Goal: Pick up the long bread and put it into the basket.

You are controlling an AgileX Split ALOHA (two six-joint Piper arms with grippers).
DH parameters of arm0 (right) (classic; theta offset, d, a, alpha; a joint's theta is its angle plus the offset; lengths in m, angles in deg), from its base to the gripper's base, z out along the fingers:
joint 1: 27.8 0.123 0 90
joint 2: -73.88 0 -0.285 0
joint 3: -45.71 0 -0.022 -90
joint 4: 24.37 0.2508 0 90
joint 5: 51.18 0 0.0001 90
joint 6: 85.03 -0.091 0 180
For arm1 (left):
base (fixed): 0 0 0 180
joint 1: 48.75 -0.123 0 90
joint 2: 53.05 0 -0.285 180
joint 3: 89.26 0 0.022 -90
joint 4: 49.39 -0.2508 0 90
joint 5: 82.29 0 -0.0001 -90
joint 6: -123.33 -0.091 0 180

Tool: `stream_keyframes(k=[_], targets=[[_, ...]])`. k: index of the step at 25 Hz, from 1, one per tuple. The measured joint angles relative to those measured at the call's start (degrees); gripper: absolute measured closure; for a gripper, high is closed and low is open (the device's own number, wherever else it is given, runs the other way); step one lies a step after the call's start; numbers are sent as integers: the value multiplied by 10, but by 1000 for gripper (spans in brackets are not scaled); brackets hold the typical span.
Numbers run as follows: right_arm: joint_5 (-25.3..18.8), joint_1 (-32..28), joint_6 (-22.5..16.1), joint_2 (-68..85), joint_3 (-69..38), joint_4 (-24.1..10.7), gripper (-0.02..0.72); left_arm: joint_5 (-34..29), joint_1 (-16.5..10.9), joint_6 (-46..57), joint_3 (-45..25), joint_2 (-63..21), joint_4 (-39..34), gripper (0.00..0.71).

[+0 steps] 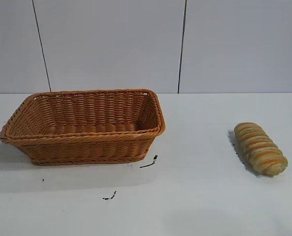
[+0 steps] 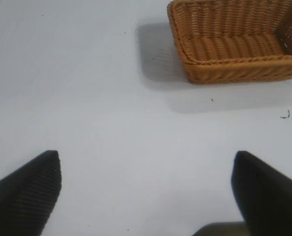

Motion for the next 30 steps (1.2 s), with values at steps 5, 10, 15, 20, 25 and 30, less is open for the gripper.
stream_keyframes(k=[5,10,15,20,25,30], targets=[[0,0,0,0,0,0,13,0,0,0,0,0,0,17],[0,0,0,0,0,0,13,0,0,0,0,0,0,17],[0,0,0,-35,6,0,13,0,0,0,0,0,0,17],[1,0,-18,-176,42,0,13,0,0,0,0,0,0,17],[3,0,-30,-339,110,0,13,0,0,0,0,0,0,17],[5,0,-33,-503,195,0,13,0,0,0,0,0,0,17]])
